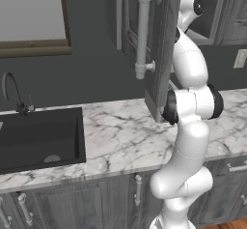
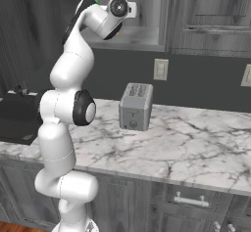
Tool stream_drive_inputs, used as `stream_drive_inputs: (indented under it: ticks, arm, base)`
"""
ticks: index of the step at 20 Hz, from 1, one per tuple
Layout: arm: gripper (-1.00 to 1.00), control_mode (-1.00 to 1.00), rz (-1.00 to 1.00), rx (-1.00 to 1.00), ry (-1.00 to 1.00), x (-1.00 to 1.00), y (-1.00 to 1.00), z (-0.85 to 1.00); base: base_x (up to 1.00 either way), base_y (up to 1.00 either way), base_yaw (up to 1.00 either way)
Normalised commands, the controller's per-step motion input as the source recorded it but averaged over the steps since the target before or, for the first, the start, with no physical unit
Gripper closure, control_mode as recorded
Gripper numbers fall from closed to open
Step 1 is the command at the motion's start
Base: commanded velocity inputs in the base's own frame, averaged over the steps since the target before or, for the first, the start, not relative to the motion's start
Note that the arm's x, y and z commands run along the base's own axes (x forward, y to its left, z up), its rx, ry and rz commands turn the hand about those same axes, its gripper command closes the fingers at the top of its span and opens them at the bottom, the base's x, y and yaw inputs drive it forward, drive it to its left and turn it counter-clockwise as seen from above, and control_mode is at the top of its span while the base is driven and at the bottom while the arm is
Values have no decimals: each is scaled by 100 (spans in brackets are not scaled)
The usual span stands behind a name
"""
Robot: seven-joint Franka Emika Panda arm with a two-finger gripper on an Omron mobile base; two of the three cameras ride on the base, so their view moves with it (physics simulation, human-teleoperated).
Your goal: Get the candle and the beer from the cabinet and move them to the dining counter.
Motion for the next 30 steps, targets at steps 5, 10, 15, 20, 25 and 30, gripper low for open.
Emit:
stream_drive_inputs:
  ticks: [5, 10, 15, 20, 25, 30]
  arm:
    - [-100, -100, 0, 0, 0, 5, 14, 0]
    - [-100, -100, 0, 0, 0, 10, 4, 0]
    - [-100, -100, 0, 0, 0, 5, 0, 0]
    - [-100, -100, 0, 0, 0, 0, 0, 0]
    - [-100, -100, 0, 0, 0, 0, 0, 0]
    - [100, -100, 0, 0, 0, 0, 0, 0]
  base:
    - [0, 0, 0]
    - [0, 0, 0]
    - [0, 0, 0]
    - [0, 0, 0]
    - [0, 0, 0]
    - [0, 0, 0]
